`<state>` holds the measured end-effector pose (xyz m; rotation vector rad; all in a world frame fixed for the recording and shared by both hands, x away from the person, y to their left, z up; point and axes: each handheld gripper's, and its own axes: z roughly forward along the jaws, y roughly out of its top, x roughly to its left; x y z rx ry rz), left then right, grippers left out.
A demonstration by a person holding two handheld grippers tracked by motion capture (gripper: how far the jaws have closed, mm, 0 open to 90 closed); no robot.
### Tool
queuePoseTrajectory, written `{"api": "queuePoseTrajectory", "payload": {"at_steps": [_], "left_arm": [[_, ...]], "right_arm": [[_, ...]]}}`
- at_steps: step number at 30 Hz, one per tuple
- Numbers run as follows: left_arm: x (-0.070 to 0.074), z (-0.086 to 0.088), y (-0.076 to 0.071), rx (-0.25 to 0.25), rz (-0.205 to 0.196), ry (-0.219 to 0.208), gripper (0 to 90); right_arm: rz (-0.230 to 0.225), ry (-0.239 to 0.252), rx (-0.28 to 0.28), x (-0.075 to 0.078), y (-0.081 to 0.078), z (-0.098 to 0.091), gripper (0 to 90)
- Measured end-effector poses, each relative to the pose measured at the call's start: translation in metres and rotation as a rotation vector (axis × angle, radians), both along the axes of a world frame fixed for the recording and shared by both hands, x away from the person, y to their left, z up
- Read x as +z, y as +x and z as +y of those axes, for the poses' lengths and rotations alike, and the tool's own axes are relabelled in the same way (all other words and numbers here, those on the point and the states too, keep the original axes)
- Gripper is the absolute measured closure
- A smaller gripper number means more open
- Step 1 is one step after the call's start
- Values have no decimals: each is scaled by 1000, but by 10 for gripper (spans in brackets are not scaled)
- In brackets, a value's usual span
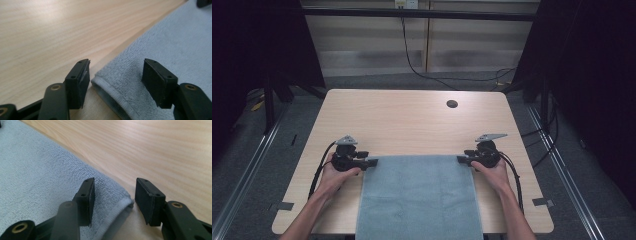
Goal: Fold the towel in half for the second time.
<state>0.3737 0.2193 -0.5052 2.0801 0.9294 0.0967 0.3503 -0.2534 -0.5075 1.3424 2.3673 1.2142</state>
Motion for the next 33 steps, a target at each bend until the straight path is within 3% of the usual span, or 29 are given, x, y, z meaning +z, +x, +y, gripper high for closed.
{"api": "queuePoseTrajectory", "payload": {"at_steps": [2, 3, 4, 7, 11, 15, 18, 19, 21, 24, 27, 31, 33], "left_arm": [[-1, -1, -1, -5, -16, 5, 470], [-1, -2, -3, -26, -19, 13, 544], [-1, -2, -4, -51, -24, 19, 677], [1, -2, -6, -62, -24, -6, 816], [11, 2, -1, -37, -36, -80, 834], [35, -2, 13, -3, -84, -115, 834], [46, -3, 20, 2, -109, -119, 834], [59, -5, 28, 8, -130, -131, 833], [71, -8, 40, 8, -126, -135, 833], [87, -13, 50, 19, -153, -153, 832], [101, -14, 58, 25, -181, -161, 831], [125, -12, 59, 35, -236, -211, 831], [131, -11, 52, 17, -261, -202, 830]], "right_arm": [[3, -9, 14, 0, -1, 2, 588], [0, -17, 22, 1, -2, 3, 664], [11, -8, 39, 1, -2, 4, 740], [16, 13, 64, 4, -3, 5, 847], [-19, 58, 52, 16, -3, -1, 861], [-73, 81, 26, 41, 8, -4, 863], [-120, 86, 9, 59, 18, -4, 863], [-135, 83, 3, 66, 22, -5, 862], [-157, 78, -8, 76, 29, -6, 862], [-186, 104, -39, 92, 40, -8, 863], [-205, 84, -39, 104, 47, -7, 863], [-250, 100, -53, 123, 50, -10, 863], [-272, 121, -49, 129, 45, -12, 864]]}}
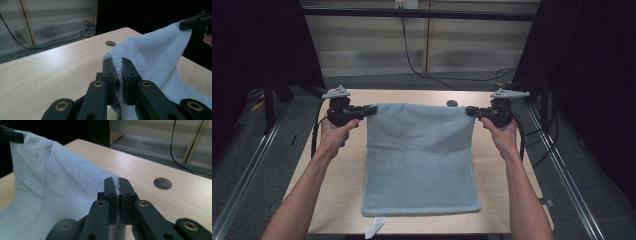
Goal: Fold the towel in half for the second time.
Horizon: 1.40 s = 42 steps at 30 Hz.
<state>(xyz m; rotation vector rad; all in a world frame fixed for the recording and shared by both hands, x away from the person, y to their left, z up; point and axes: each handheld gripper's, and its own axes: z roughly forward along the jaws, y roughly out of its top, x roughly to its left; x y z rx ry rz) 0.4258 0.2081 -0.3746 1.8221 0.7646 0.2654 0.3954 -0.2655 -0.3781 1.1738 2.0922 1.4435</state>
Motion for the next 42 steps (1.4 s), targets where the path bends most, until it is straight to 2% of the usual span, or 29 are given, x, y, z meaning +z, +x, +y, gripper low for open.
{"api": "queuePoseTrajectory", "payload": {"at_steps": [2, 6, 7, 8, 10, 12, 13, 17, 18, 20, 22, 23, 24, 25, 26, 28, 30, 31, 33, 35, 38, 40, 42], "left_arm": [[-1, 3, -9, -12, -15, 16, 829], [-10, 8, -34, -43, -18, 21, 829], [-14, 10, -44, -65, -18, 15, 829], [-15, 11, -49, -62, -25, 22, 829], [-20, 14, -66, -74, -22, 4, 828], [-27, 17, -81, -81, -21, 13, 827], [-32, 19, -87, -86, -7, 3, 827], [-54, 26, -109, -99, 27, 20, 824], [-60, 27, -116, -111, 52, 23, 824], [-67, 27, -127, -133, 59, 46, 824], [-73, 27, -137, -139, 70, 38, 818], [-77, 28, -142, -147, 79, 49, 808], [-80, 30, -144, -151, 97, 49, 763], [-82, 32, -145, -155, 105, 36, 682], [-83, 36, -146, -165, 103, 22, 690], [-82, 43, -146, -153, 109, -21, 680], [-78, 47, -144, -120, 103, -33, 598], [-77, 49, -142, -106, 106, -41, 566], [-79, 51, -136, -76, 112, -29, 553], [-85, 53, -131, -30, 121, -1, 483], [-92, 59, -126, 22, 133, 19, 402], [-98, 65, -125, 72, 155, 12, 343], [-102, 71, -127, 112, 160, 31, 331]], "right_arm": [[-11, -6, 21, 2, -9, 0, 864], [-11, -25, 62, -7, -35, -1, 864], [-9, -26, 70, -8, -40, -1, 863], [-12, -27, 78, -11, -50, -3, 864], [-14, -21, 95, -14, -65, -3, 863], [-14, -25, 111, -18, -80, -2, 863], [-8, -31, 121, -21, -88, -1, 862], [19, -37, 152, -38, -113, 2, 860], [40, -43, 161, -45, -120, 4, 860], [59, -53, 169, -56, -129, 7, 858], [72, -54, 178, -64, -138, 7, 848], [77, -45, 176, -66, -141, 7, 833], [85, -31, 175, -70, -145, 6, 797], [78, -26, 169, -72, -149, 5, 736], [79, -12, 164, -72, -152, 4, 687], [69, 0, 149, -71, -160, 1, 655], [63, 28, 147, -69, -165, -2, 613], [54, 14, 133, -68, -166, -3, 603], [50, 26, 110, -67, -169, -7, 587], [46, 10, 59, -70, -170, -11, 573], [51, 2, -12, -77, -168, -20, 518], [62, -1, -58, -83, -167, -29, 490], [66, 2, -99, -87, -167, -37, 468]]}}
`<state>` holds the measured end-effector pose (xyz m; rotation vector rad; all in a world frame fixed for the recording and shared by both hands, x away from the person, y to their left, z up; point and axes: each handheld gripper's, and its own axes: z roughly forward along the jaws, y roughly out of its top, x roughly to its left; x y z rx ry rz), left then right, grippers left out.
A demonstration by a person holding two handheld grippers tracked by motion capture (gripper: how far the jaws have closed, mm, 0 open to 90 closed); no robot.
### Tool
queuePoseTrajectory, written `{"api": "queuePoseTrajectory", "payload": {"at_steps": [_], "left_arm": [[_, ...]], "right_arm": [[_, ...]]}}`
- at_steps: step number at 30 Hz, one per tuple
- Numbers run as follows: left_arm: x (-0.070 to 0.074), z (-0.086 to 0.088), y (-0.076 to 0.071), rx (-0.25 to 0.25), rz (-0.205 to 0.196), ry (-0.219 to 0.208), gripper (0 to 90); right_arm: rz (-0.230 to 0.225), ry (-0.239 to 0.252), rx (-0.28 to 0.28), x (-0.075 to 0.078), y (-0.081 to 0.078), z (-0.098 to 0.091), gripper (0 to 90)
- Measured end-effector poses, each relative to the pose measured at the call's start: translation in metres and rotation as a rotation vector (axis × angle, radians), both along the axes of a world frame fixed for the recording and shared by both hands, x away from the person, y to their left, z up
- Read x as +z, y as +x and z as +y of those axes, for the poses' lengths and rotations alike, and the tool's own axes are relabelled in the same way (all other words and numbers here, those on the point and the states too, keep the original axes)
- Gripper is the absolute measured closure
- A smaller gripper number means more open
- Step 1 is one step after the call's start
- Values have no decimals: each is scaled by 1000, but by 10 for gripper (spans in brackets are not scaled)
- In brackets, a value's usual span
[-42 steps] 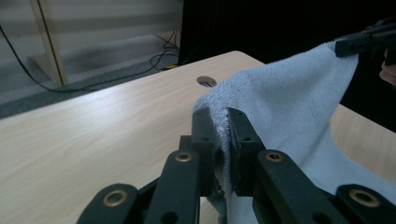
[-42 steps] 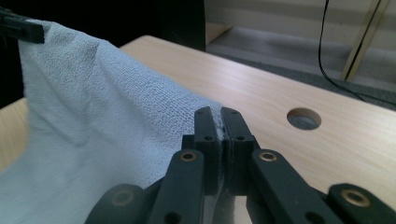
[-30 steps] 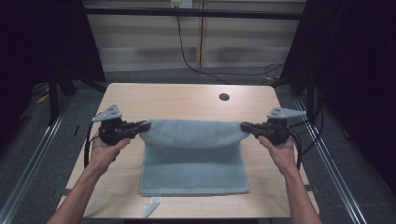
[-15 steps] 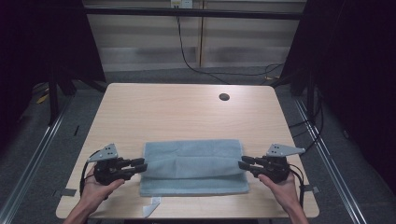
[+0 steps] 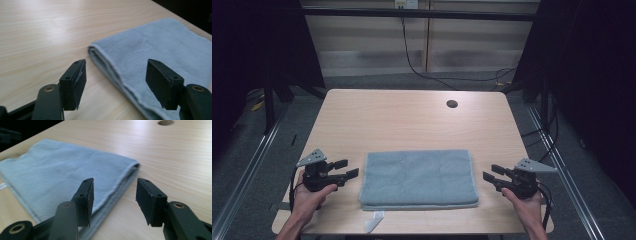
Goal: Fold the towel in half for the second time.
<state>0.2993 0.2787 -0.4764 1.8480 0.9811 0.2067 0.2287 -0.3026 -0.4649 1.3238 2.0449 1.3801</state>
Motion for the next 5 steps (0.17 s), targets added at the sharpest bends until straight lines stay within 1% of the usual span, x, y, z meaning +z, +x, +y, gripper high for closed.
{"api": "queuePoseTrajectory", "payload": {"at_steps": [1, 2, 3, 4, 5], "left_arm": [[-2, 1, -1, 10, 4, -5, 308], [-3, 2, -1, 11, 9, -5, 296], [-4, 2, -3, 9, 8, 15, 296], [-5, 2, -4, 6, 7, 24, 288], [-5, 1, -4, 9, 11, 23, 273]], "right_arm": [[3, -2, -21, -2, 0, -4, 459], [5, -1, -24, -3, 0, -5, 452], [6, -2, -35, -5, 0, -6, 425], [5, -3, -46, -6, 0, -7, 412], [9, -1, -48, -6, 0, -6, 411]]}}
